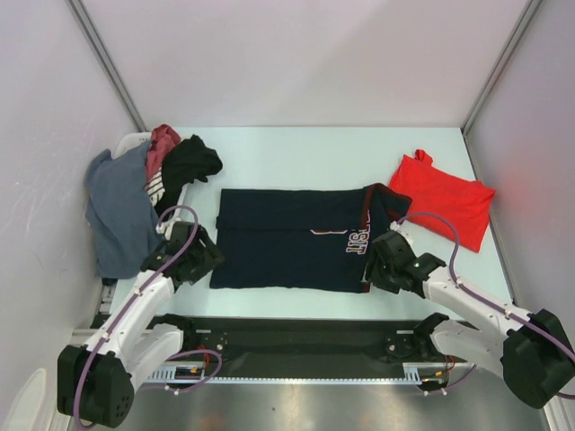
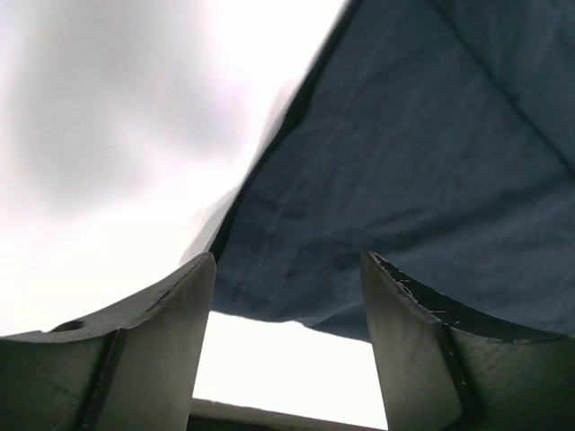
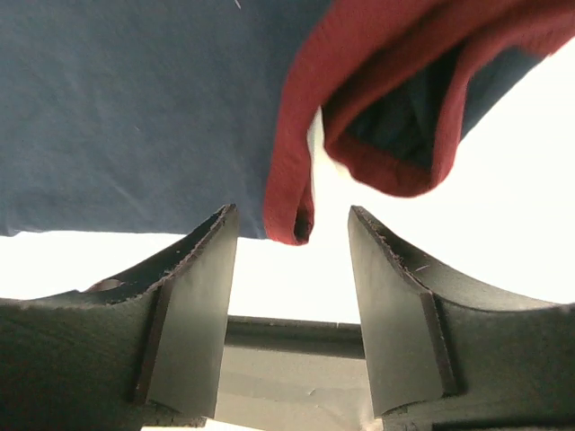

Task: Fold and stack the tank tops

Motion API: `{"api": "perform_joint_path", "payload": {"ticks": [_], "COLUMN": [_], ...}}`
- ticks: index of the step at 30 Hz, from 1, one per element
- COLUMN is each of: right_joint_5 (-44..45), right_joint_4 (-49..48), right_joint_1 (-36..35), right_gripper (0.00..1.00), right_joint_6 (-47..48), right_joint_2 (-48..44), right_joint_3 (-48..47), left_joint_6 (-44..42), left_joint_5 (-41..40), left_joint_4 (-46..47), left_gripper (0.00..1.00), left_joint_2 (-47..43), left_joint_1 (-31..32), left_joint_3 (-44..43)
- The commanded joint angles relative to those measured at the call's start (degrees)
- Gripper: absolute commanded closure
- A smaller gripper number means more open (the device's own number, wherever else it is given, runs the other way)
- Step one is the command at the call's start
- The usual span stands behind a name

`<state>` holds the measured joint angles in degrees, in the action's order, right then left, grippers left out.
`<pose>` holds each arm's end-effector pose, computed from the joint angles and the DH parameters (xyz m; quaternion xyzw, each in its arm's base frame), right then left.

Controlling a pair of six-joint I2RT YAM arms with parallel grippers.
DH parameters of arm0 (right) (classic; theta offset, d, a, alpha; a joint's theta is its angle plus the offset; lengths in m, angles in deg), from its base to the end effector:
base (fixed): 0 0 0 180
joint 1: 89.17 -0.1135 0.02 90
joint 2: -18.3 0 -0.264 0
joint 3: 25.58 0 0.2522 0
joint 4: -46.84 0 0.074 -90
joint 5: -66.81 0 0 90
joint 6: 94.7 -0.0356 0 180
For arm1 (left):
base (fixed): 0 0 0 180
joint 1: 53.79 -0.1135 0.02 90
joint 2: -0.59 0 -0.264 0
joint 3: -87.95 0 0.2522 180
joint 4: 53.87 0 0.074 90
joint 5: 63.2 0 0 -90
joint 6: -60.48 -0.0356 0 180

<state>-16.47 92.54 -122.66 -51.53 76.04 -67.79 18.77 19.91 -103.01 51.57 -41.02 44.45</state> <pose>0.1480 0.0929 0.1734 0.1268 0.9587 0.1166 0.2262 0.1609 -0.0321 0.1945 -0.3081 0.9053 -0.0960 0.2762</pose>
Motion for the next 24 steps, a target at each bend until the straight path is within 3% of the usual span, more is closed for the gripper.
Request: {"api": "perform_joint_path", "payload": {"ticks": [1, 7, 9, 11, 15, 19, 21, 24], "right_joint_5": [1.63, 1.72, 1.80, 2.15, 2.77, 2.60, 2.60, 2.77], "right_joint_4": [2.25, -0.83, -1.36, -1.18, -0.39, -0.39, -0.57, -0.92], "right_joint_1": [-2.53, -3.15, -3.42, -3.51, -3.59, -3.68, -3.77, -3.86], "right_gripper": [0.44, 0.53, 0.62, 0.78, 0.95, 1.00, 1.00, 1.00], "right_joint_6": [-5.37, -7.14, -7.40, -7.66, -7.49, -7.58, -7.66, -7.58], "right_joint_2": [-1.13, -0.87, -0.61, -0.52, -1.22, -1.57, -1.22, -0.70], "right_joint_3": [1.28, 3.22, 3.22, 3.13, 2.52, 2.61, 2.69, 2.43], "left_joint_6": [4.36, 4.97, 5.32, 5.41, 5.23, 5.93, 6.37, 7.77], "left_joint_5": [-1.10, -0.31, -0.31, 0.04, 0.04, 0.21, 2.06, 2.51], "left_joint_4": [-2.68, 1.62, 2.94, 3.29, 1.90, 0.40, -0.04, -2.32], "left_gripper": [0.30, 0.33, 0.34, 0.35, 0.36, 0.39, 0.46, 0.45], "left_joint_2": [-0.53, 0.43, 1.92, 3.07, 4.57, 2.29, 0.27, -1.76], "left_joint_1": [0.32, 0.32, 0.32, 0.32, 0.32, 0.32, 0.41, 1.02], "left_joint_3": [0.11, 4.07, 4.95, 5.21, 4.86, 5.65, 6.44, 6.80]}}
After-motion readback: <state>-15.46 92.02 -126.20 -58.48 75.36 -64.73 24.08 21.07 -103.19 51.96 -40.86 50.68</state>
